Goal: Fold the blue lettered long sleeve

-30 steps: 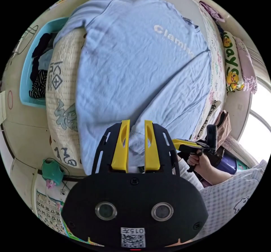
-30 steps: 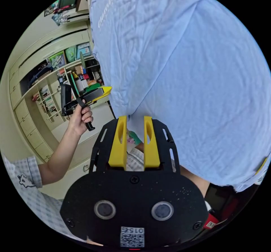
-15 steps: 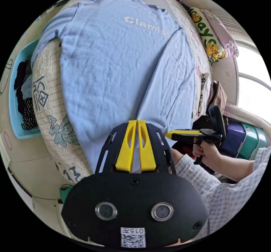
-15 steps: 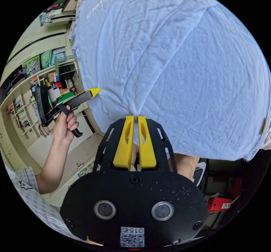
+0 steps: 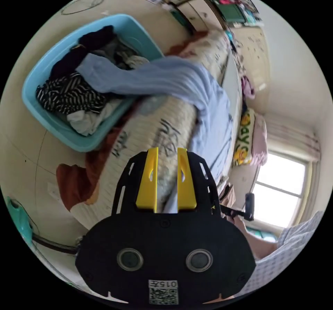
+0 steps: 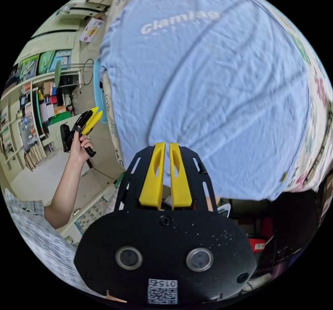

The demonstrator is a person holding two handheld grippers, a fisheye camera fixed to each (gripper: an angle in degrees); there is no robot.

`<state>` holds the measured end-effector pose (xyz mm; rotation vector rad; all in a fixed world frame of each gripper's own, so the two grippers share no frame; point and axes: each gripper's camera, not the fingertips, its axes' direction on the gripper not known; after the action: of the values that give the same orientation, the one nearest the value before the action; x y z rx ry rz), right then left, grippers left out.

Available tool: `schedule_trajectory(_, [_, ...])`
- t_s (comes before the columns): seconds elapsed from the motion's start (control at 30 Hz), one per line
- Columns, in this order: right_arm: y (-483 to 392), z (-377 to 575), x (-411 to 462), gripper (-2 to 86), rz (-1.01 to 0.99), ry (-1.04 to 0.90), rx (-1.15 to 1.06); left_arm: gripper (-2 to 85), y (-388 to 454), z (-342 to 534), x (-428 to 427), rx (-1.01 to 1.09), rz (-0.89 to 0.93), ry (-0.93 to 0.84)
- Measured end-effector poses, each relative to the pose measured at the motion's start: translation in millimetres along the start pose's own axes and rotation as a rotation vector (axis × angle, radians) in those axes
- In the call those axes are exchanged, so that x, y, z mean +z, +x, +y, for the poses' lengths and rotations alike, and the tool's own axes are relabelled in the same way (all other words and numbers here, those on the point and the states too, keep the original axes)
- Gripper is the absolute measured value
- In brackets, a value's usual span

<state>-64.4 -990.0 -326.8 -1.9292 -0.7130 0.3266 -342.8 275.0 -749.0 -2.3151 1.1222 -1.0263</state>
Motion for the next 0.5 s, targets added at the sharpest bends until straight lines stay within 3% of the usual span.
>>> schedule_trajectory(0.17, [-131, -105, -33, 4.0, 0.055, 0.106, -0.308, 9.3, -136, -37, -3, -0.388, 0.202, 0.212])
schedule_trajectory(0.27, [-188, -159, -38, 5.0, 0.103, 0.163, -0.375, 9.8, -201, -48, 7, -0.564, 0.162, 0.302])
schedule_trajectory(0.5, [-214, -225, -16, 5.4, 0.197, 0.203, -0.374, 12.5, -275, -104, 34, -0.627, 0.136, 0.381])
